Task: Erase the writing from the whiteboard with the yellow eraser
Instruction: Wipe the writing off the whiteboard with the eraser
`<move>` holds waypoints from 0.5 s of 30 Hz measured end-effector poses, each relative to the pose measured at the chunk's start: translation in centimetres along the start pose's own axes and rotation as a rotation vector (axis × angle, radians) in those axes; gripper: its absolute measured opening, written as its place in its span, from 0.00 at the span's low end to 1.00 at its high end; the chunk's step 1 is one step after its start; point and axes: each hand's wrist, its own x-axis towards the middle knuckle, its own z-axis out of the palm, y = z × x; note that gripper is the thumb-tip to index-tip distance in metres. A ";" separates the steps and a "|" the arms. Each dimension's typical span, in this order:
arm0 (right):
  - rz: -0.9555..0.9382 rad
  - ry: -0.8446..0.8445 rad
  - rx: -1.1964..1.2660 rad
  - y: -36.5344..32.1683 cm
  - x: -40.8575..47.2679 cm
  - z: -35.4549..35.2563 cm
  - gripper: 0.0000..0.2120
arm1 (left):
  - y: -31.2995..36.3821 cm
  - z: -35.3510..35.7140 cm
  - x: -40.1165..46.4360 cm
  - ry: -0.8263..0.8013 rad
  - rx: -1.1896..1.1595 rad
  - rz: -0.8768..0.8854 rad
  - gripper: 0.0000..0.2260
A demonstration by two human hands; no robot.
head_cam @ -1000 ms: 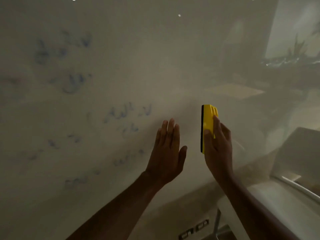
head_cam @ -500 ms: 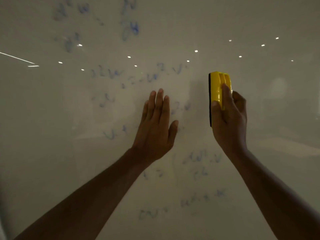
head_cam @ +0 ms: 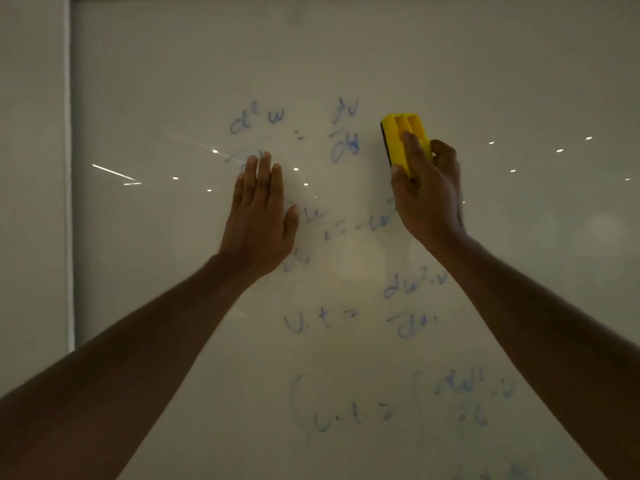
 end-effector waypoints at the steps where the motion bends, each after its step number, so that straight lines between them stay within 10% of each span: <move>1: -0.016 -0.007 -0.015 -0.5 0.8 0.4 0.27 | -0.8 -0.3 0.2 -0.001 0.011 -0.017 0.31; 10: -0.185 -0.083 -0.335 -2.9 6.0 2.9 0.25 | -7.2 -1.9 -0.5 -0.042 0.055 -0.184 0.33; 15: 0.080 0.054 -0.346 -3.1 7.1 4.5 0.25 | -9.0 -2.0 -1.8 -0.029 0.036 -0.228 0.31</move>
